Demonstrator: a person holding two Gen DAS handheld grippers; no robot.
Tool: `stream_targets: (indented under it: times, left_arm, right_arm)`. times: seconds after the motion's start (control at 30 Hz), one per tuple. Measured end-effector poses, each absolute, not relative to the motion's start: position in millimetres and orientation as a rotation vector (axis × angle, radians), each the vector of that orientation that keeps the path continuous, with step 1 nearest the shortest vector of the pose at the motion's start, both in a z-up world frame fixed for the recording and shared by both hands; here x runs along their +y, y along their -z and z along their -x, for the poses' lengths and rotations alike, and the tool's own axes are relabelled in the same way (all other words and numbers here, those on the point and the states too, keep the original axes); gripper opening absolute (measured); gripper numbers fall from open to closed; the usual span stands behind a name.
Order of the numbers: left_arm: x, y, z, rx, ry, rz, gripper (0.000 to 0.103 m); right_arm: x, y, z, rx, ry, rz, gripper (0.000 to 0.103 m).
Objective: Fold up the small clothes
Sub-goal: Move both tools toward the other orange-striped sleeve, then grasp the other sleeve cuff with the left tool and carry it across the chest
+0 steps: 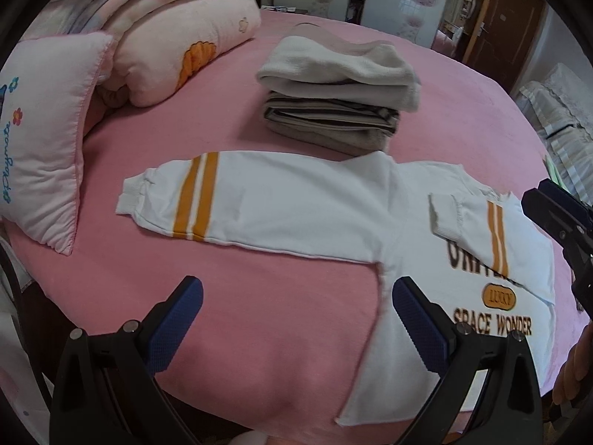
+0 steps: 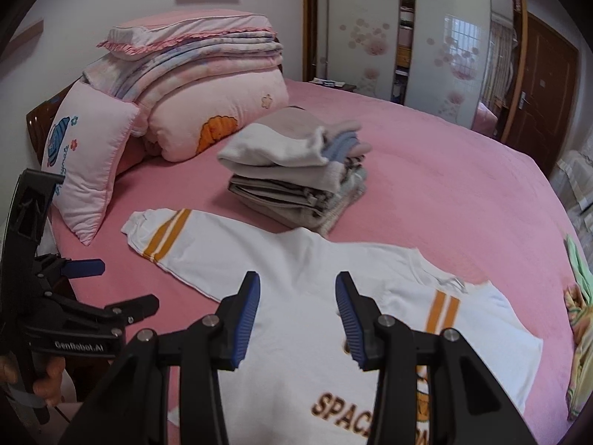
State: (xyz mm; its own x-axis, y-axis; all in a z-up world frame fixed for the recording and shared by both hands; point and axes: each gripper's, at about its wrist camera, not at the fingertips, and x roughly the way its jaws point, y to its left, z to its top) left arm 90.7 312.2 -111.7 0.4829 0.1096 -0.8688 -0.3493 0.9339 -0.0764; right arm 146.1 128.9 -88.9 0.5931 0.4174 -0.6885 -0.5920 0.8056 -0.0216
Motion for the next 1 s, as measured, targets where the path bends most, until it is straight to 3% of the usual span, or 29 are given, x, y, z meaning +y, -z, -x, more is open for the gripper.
stream_targets:
  times: [0.43, 0.6, 0.67, 0.73, 1.0]
  left_arm:
    - [454, 171, -95, 0.998, -0.423, 0.556, 0.101]
    - [500, 206, -100, 1.017, -0.438, 0.697, 0.091]
    - [515, 220, -102, 1.021, -0.454, 0.759, 0.079]
    - [529, 235, -101, 1.020, -0.455, 0.844, 0.075]
    - [553, 260, -107, 0.945, -0.489, 0.943, 0.075]
  right_arm:
    - [223, 145, -186, 0.759, -0.645, 0.297, 0.042]
    - [240, 172, -200, 0.812, -0.639, 0.292, 0.042]
    - [245, 180, -204, 0.830, -0.640, 0.294, 0.042]
    - [248, 187, -205, 0.848, -0.645, 0.292, 0.042]
    - [249, 203, -203, 0.861, -0.653, 0.322, 0.042]
